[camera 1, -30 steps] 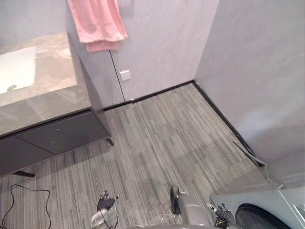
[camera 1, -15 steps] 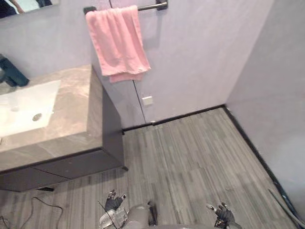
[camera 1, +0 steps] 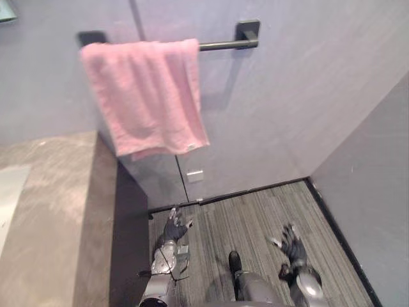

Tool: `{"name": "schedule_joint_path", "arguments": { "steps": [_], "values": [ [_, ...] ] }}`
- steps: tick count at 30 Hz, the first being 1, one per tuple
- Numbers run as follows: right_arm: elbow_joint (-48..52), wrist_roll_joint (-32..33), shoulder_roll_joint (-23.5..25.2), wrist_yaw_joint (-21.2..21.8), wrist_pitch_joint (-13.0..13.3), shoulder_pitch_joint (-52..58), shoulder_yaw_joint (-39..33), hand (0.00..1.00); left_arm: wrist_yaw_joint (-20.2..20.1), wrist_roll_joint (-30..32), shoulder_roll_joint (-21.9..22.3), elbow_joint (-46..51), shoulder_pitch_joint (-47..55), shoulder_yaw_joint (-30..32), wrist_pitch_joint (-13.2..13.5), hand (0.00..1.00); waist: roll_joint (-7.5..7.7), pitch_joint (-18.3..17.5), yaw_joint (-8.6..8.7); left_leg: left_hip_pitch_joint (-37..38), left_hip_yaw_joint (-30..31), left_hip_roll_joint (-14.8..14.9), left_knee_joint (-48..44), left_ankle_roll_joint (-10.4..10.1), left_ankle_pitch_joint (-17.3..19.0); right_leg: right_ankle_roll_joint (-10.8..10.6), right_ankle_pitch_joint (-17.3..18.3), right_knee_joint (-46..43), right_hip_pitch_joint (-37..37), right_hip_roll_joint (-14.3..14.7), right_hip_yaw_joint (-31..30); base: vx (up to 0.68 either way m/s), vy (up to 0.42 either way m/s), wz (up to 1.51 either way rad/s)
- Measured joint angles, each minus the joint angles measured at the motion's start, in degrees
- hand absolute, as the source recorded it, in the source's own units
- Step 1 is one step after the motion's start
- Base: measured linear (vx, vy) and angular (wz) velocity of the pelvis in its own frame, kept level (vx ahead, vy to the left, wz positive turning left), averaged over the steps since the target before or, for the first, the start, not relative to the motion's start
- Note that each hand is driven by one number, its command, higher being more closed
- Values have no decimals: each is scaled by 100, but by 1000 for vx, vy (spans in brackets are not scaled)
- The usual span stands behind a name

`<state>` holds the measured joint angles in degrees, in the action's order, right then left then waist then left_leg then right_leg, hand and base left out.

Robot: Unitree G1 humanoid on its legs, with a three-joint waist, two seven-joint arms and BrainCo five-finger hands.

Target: Organize washtable

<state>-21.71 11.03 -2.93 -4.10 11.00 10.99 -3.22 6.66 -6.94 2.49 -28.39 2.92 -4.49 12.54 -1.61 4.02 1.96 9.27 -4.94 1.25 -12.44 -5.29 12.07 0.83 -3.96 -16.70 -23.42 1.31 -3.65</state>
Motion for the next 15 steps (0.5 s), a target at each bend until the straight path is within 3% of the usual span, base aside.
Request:
{"name": "schedule_joint_path", "arguments": {
  "steps": [1, 2, 3, 5, 6, 7, 9, 11, 12, 13, 15],
  "values": [
    [320, -46, -40, -1, 2, 15, 93, 0, 95, 44, 64, 239, 15, -42, 26, 0, 29, 17, 35, -183, -20, -51, -816, 46, -301, 84, 310, -208, 214, -74, 49, 1237, -336, 37],
    [500, -68, -58, -18, 54, 15, 201, 0, 181, 57, 54, 425, 20, -44, 83, 0, 123, 77, 29, -435, -55, 106, -1727, 214, -263, 176, 453, -205, 587, -130, 76, 569, -177, 38],
    [547, -102, -54, -40, 109, 10, 227, 0, 269, 56, 54, 500, 17, -45, 131, 0, 89, 60, 27, -533, -101, 213, -2058, 294, -204, 212, 477, -187, 777, -133, 110, 489, -171, 39],
    [977, -220, -87, -100, 195, 54, 261, 0, 526, 55, 55, 1100, 84, -27, 184, 0, 184, 107, -35, -1087, -338, 676, -2985, 338, -127, 356, 629, -75, 1310, -154, 304, 330, -136, 34],
    [1213, -222, -93, -108, 215, 66, 252, 0, 624, 65, 55, 1406, 126, -9, 182, 0, 160, 94, -75, -1334, -387, 806, -3183, 366, -109, 374, 815, -15, 1454, -200, 384, 260, -89, 27],
    [1487, -225, -111, -120, 228, 92, 174, 0, 749, 152, 58, 1910, 205, 66, 180, 0, 233, 159, -133, -1685, -447, 923, -3290, 365, -107, 288, 1138, 42, 1591, -276, 546, 197, -54, 31],
    [1601, -265, -163, -128, 236, 83, -88, 0, 1082, 750, 83, 2662, 322, 411, 168, 0, 152, 169, -117, -2196, -241, 925, -2986, 293, 18, 278, 1310, -57, 1631, -364, 799, 166, 38, 60],
    [1686, -259, -199, -172, 254, 88, -348, 0, 1678, 1564, 176, 3815, 633, 1262, 166, 0, 179, 190, -142, -2285, 0, 498, -1538, 186, 4, 212, 1360, -3, 1743, -568, 913, 143, 86, 48],
    [1740, -258, -230, -161, 259, 136, -390, 0, 1834, 1795, 177, 4149, 793, 1526, 173, 0, 148, 172, -173, -2216, 67, 443, -986, 92, -121, 179, 1358, 48, 1764, -559, 920, 191, 160, -5],
    [2059, -254, -314, -80, 342, 348, -505, 0, 2146, 2228, 159, 4957, 1243, 2131, 241, 0, -169, 30, -328, -2092, 105, 467, 29, 128, -943, -53, 1432, 126, 1803, -373, 887, 207, 197, -15],
    [2212, -249, -140, -67, 376, 539, -480, 0, 2250, 2372, 184, 5327, 1610, 2255, 307, 0, -4, -42, -441, -1912, 33, 305, 262, 172, -1041, -154, 1464, 108, 1839, -564, 823, 221, 191, 1]
  ]
}}
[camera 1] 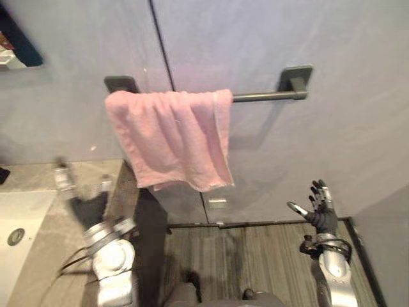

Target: Organize washtable

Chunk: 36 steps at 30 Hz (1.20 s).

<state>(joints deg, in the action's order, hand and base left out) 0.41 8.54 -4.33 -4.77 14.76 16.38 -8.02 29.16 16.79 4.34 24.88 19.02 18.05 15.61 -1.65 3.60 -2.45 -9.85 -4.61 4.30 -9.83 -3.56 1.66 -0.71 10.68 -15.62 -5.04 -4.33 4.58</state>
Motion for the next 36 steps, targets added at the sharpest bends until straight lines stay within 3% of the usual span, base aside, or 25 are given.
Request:
{"name": "schedule_joint_path", "arguments": {
  "steps": [4, 9, 12, 17, 19, 22, 23, 24, 30, 36],
  "values": [
    [115, 44, 289, 201, 33, 79, 346, 0, -195, 139, 186, 147, 778, -236, 125, 0, 315, -37, -107, 229, 73, -330, 367, 127, -90, -135, 83, 144, 203, -287, 31, 155, 148, 25],
    [115, 14, 400, 256, 7, 122, 590, 0, -764, -192, 386, 25, 1218, -487, 113, 0, 431, -128, -175, 511, 321, -498, 924, 218, -290, -219, 81, 419, 492, -391, 208, 70, 28, 28],
    [115, -24, 398, 231, -3, 96, 613, 0, -895, -411, 383, -56, 1205, -573, 69, 0, 423, -133, -150, 593, 356, -496, 1217, 220, -469, -296, 32, 543, 507, -376, 238, 20, -16, 7],
    [272, -254, 383, 115, -34, -16, 574, 0, -1484, -1312, 96, -94, 814, -1154, -43, 0, 362, -166, -100, 764, 293, -490, 1489, 248, -598, -367, -75, 705, 576, -358, 147, 1, 6, -8],
    [455, -256, 377, 117, -34, -165, 576, 0, -1662, -1550, -5, -112, 593, -1145, -92, 0, 310, -170, 15, 755, 275, -494, 1507, 267, -617, -401, -136, 771, 574, -359, 119, -21, 28, -14],
    [557, -242, 363, 126, -34, -332, 578, 0, -1949, -2085, -164, -309, 290, -1137, -231, 0, 272, -189, 48, 767, 158, -488, 1508, 269, -617, -402, -224, 860, 562, -351, -10, -32, 35, -22],
    [556, -225, 271, 185, -94, -396, 647, 0, -2309, -2496, -411, -383, 179, -1144, -433, 0, 244, -178, 172, 748, 123, -488, 1517, 271, -616, -424, -271, 916, 536, -344, -77, -56, 31, -24],
    [556, -214, 223, 246, -159, -405, 686, 0, -2412, -2529, -496, -429, 149, -1150, -481, 0, 225, -184, 167, 732, 91, -480, 1526, 272, -615, -424, -279, 918, 497, -333, -123, -58, 16, -20],
    [553, -85, 48, 410, -243, -553, 796, 0, -2554, -2642, -565, -474, -86, -1281, -659, 0, 88, -178, 171, 625, 15, -437, 1537, 280, -648, -410, -361, 990, 378, -253, -166, -24, -13, -7],
    [543, 289, -102, 507, -284, -966, 963, 0, -2800, -3168, -933, -549, -551, -1539, -858, 0, 78, -174, 178, 391, 6, -414, 1533, 289, -739, -399, -455, 1047, 178, -225, -183, 0, -3, 0]
  ]
}}
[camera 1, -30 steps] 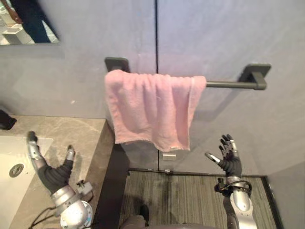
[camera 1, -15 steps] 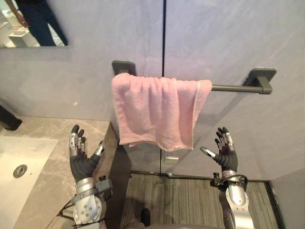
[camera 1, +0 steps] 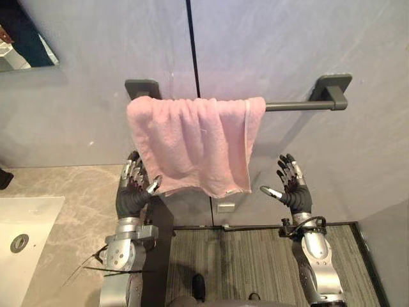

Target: Organize washtable

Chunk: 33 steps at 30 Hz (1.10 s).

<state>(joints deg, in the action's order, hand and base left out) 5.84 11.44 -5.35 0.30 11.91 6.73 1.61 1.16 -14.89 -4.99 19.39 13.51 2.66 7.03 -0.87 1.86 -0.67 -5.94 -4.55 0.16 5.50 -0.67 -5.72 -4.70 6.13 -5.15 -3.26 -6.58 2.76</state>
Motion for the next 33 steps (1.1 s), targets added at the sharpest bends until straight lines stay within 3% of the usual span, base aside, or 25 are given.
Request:
{"name": "schedule_joint_path", "arguments": {
  "steps": [4, 10, 11, 12, 13, 21, 26, 33],
  "values": [
    [0, 211, -54, 82, -2, -274, 187, 0, -118, -343, -227, -208, -258, -123, -62, 0, 5, 2, 6, -73, -10, 4, 0, 1, -21, 0, -55, 50, -56, 8, -20, -3, 0, -1],
    [-70, 505, -67, 129, -2, -561, 571, 0, -111, -344, -325, -242, -420, -271, -64, 0, 4, 3, -3, -198, -16, 25, 35, -6, -66, 21, -100, 40, -210, 34, -65, -10, -3, -1],
    [-211, 665, -71, 131, 2, -715, 625, 0, -101, -339, -333, -412, -599, -323, -63, 100, 6, 4, -4, -219, -13, 34, 36, -3, -87, 23, -108, 39, -226, 43, -63, -32, -13, 0],
    [-299, 722, -70, 129, -1, -797, 634, 0, -92, -328, -333, -480, -673, -332, -66, 100, 7, 4, -5, -227, -11, 38, 36, -4, -94, 24, -110, 38, -233, 47, -61, -36, -14, 1],
    [-410, 885, -71, 130, -1, -930, 686, 100, -65, -288, -339, -575, -820, -358, -67, 100, 8, 6, -8, -268, -9, 49, 37, -10, -110, 27, -120, 31, -283, 56, -63, -33, -12, 0],
    [-668, 1697, -78, 250, -1, -1398, 1011, 100, 29, -300, -463, -667, -1358, -574, -56, 100, 3, 77, 2, -550, 79, 90, 37, -38, -235, 36, -191, 29, -519, 113, 14, -20, -18, 5],
    [-701, 1772, -76, 247, -2, -1407, 971, 100, 46, -299, -463, -667, -1358, -586, -28, 100, 4, 77, -2, -554, 117, 97, 39, -53, -254, 43, -195, 21, -517, 135, 26, -2, -6, 2],
    [-695, 1775, -73, 232, 0, -1396, 220, 100, 46, -293, -444, -667, -1352, -534, -27, 100, 6, 76, 2, -545, 130, 128, 40, -70, -281, 60, -211, 21, -506, 158, 28, 0, 0, 0]
  ]
}}
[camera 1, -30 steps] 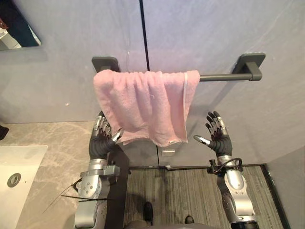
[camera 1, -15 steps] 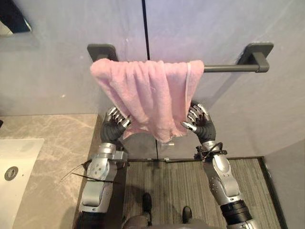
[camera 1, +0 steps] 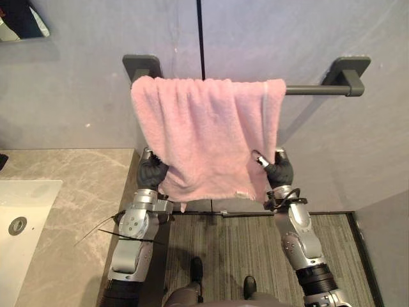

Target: Organize washtable

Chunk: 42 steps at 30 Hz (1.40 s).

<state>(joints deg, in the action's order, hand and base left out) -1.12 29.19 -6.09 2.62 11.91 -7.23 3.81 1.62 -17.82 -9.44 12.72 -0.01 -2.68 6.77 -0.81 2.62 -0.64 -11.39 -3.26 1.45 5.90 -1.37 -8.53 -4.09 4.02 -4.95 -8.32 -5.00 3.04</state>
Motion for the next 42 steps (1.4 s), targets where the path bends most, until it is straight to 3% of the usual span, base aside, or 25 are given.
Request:
{"name": "schedule_joint_path", "arguments": {
  "steps": [5, 17, 18, 21, 22, 32, 35, 41, 42],
  "values": [
    [11, -63, -8, -1, -1, 41, -569, 100, -37, 2, 44, 0, 3, -16, -1, 100, 3, -2, 85, 21, -3, 12, -1, 7, -15, 2, -20, 8, 21, 10, -1, 0, 0, 0],
    [38, -284, 116, 21, -1, 249, -922, 100, -48, 58, 376, -28, -9, -173, 0, 100, 2, -3, 213, 168, -170, 69, 2, 3, -15, -34, -143, 136, 108, 71, -190, -19, 0, -8],
    [39, -285, 142, 25, -1, 259, -939, 0, -47, 59, 401, -52, -14, -172, 0, 100, 2, -3, 220, 171, -171, 70, 2, 3, -15, -36, -146, 137, 106, 70, -192, 0, 0, 0],
    [38, -289, 170, 113, -1, 274, -971, 0, -27, 60, 475, -208, -43, -132, 0, 100, 2, -4, 239, 179, -203, 78, 2, 3, -15, -32, -204, 214, 129, 69, -216, 7, -2, -4],
    [37, -347, 266, 114, -1, 289, -1014, 0, -16, 60, 479, -208, -44, -80, 1, 0, 0, -5, 237, 195, -228, 83, 2, 3, -15, -34, -217, 238, 154, 69, -242, 39, -9, -4],
    [-192, -447, 336, 191, -14, 728, -1187, 0, 80, 289, 493, -671, 177, 224, 5, 0, 7, -209, 211, 349, -222, 91, 4, 1, -13, -31, -230, 315, 347, 72, -203, 4, -1, 0],
    [-543, -451, 324, 348, -227, 1059, -1171, 0, 47, 397, 489, -852, 321, 212, -3, 0, 12, -241, 193, 427, -242, 102, 4, -28, 9, -30, -231, 332, 416, 71, -240, -17, 5, -4],
    [-906, -475, 161, 533, -381, 1665, -939, 0, -83, 397, 482, -1163, 564, 124, -27, 0, 38, -257, 150, 465, -320, 167, 3, -75, 44, -29, -417, 577, 521, 95, -324, -35, 1, -11],
    [-1374, -367, 117, 702, -561, 1916, -836, 0, -291, 398, 484, -1305, 805, -17, -68, 0, 54, -302, 154, 521, -347, 169, 3, -74, 46, -45, -393, 603, 569, 97, -331, -20, -4, -5]
  ]
}}
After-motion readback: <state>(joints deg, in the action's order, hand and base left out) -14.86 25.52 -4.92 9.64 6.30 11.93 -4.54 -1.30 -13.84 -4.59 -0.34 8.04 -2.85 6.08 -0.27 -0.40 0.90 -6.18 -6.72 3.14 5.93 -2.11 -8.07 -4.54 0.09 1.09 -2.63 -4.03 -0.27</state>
